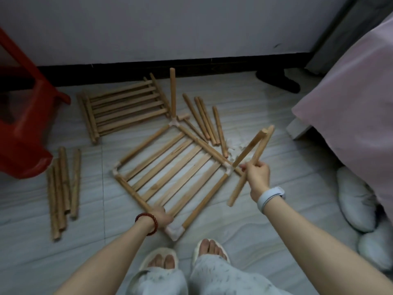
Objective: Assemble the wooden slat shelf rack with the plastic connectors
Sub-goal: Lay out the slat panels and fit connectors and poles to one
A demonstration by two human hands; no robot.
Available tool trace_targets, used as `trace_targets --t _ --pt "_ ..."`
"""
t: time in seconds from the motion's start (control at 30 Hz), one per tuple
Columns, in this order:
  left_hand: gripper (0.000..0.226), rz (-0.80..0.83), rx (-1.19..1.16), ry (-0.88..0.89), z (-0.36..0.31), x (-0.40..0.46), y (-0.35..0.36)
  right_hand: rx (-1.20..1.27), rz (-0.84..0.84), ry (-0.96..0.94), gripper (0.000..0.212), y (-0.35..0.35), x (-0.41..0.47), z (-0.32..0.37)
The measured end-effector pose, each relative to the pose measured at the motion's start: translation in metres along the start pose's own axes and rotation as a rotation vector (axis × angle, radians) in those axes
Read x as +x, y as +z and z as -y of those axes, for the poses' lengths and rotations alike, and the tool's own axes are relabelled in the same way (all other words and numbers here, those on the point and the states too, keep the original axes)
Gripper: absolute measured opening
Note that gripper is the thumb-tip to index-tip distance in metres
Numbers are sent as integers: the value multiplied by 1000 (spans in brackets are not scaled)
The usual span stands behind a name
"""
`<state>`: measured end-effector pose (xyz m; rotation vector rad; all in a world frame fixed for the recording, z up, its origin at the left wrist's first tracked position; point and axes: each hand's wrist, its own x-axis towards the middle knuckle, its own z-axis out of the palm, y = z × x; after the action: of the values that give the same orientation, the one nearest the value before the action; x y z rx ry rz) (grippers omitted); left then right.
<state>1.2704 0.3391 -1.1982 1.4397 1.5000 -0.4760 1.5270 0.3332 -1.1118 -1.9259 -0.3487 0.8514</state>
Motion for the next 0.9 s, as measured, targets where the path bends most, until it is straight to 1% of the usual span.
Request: trace_targets --t 0.07,0.13,0.2,0.27,0.3,0.37,0.4,0.47,0.53,0.6,0.67,0.8,0.9 --pt "53 -135 163 89 12 5 -7 31 67 -48 26 11 -21 -16" --pt "48 -226 330 169 27 12 -15 -13 194 -64 23 23 -36 -36" --pt "49 -258 503 226 45 22 -20 -97 347 -72 17 35 -45 -56" --pt "52 -262 679 256 62 34 -24 -148 471 -69 16 48 -45 -74" --pt "52 -268 754 274 68 38 -26 -152 508 -62 15 53 -44 -79" --pt "45 -333 854 346 75 45 -31 -157 553 -50 8 62 -42 -85" --pt "40 -371 872 402 76 47 -32 -167 565 -54 7 65 -40 -88" --pt "34 -437 919 517 80 50 -30 -182 572 -56 11 68 -35 -91" --pt "40 -490 906 572 90 51 -20 -182 572 -48 12 66 -34 -91" --pt "46 -514 808 569 98 48 -3 -181 567 -49 13 66 -33 -90" --pt "47 -531 760 573 100 40 14 -182 565 -54 15 66 -34 -88" --pt "47 -569 702 502 97 28 31 -146 560 -79 17 71 -35 -81" --pt "46 -614 616 415 87 30 32 -110 539 -136 13 72 -32 -75"
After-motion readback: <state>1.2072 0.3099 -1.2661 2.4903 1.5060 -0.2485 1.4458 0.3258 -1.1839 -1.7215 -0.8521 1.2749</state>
